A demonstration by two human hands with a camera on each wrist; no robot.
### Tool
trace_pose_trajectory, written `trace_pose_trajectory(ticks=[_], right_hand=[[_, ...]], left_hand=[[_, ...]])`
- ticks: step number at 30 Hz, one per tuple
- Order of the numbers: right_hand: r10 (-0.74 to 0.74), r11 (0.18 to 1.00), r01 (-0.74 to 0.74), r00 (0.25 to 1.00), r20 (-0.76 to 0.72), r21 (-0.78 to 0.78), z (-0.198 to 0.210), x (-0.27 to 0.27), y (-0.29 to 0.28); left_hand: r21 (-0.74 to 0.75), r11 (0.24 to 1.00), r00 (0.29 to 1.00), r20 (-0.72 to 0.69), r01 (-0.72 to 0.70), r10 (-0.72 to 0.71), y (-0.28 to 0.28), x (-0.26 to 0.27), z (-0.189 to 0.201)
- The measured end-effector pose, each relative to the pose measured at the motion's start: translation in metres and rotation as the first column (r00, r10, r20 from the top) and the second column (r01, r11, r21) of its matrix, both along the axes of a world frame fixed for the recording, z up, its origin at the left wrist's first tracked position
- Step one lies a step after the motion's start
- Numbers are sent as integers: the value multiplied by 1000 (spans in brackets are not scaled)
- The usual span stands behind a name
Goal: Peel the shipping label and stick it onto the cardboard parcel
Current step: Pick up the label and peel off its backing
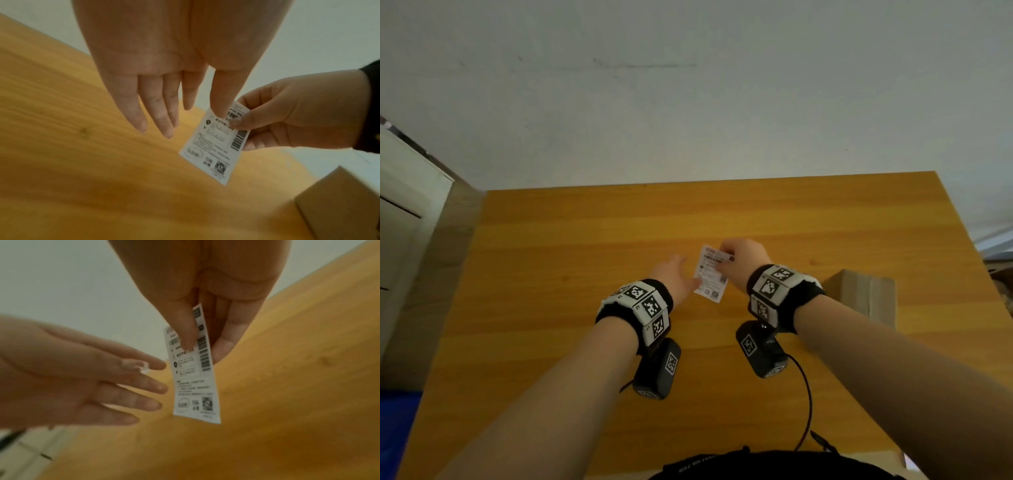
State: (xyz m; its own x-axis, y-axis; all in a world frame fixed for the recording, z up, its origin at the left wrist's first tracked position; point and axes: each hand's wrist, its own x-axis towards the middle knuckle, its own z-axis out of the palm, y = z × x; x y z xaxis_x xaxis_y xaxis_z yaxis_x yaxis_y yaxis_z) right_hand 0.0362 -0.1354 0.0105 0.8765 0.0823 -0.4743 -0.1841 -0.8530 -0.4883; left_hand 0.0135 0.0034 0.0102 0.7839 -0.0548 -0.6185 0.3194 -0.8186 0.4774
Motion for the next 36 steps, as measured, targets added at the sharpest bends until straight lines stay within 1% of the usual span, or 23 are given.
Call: trace_pose_trajectory(ticks=[2, 3, 6, 8, 10, 12, 14, 16, 17, 18, 20, 22, 27, 31, 33, 34, 36], right_hand=[[-40, 994, 32, 996, 74, 108, 18, 3, -7], [-59, 986, 43, 993, 98, 161, 27, 5, -12], [-145, 943, 95, 980, 139, 319, 53, 10, -25], [-196, 907, 121, 969, 150, 404, 69, 14, -32], [-235, 882, 129, 954, 186, 454, 85, 19, -37], [-287, 875, 145, 923, 255, 461, 99, 24, -40], [-327, 909, 166, 852, 409, 381, 112, 24, -43], [-281, 950, 131, 753, 595, 283, 124, 18, -43], [-235, 963, 80, 722, 650, 259, 130, 14, -41], [-184, 970, 20, 715, 675, 243, 136, 9, -38], [-110, 967, -81, 726, 679, 243, 145, 0, -34], [-101, 953, -124, 732, 674, 277, 152, -7, -32], [-148, 940, -114, 714, 684, 321, 168, -18, -37], [-174, 934, -103, 705, 688, 342, 175, -19, -45], [-209, 923, -94, 692, 691, 374, 177, -19, -49], [-232, 914, -88, 685, 691, 395, 178, -19, -51], [-281, 889, -76, 686, 671, 451, 180, -19, -56]], left_hand=[[-122, 989, 995, 51, -80, 87, 0, 4, 12], [-176, 979, 991, 77, -98, 113, 1, 5, 19], [-326, 930, 959, 162, -170, 233, 4, 9, 40], [-390, 904, 928, 242, -173, 282, 3, 12, 55], [-437, 883, 896, 305, -169, 322, -1, 16, 72], [-466, 868, 856, 368, -169, 364, -4, 20, 89], [-478, 862, 800, 446, -166, 401, -7, 23, 105], [-482, 862, 751, 508, -158, 421, -10, 25, 119], [-487, 861, 733, 530, -148, 427, -12, 25, 125], [-501, 855, 717, 546, -134, 433, -15, 25, 131], [-538, 837, 694, 566, -97, 445, -21, 23, 142], [-576, 815, 675, 579, -57, 457, -27, 21, 153], [-618, 786, 647, 605, 13, 464, -38, 16, 170], [-635, 769, 653, 613, 72, 445, -45, 13, 177], [-620, 778, 651, 632, 99, 421, -46, 11, 179], [-600, 793, 639, 652, 105, 409, -46, 10, 180], [-528, 844, 590, 713, 95, 380, -45, 8, 181]])
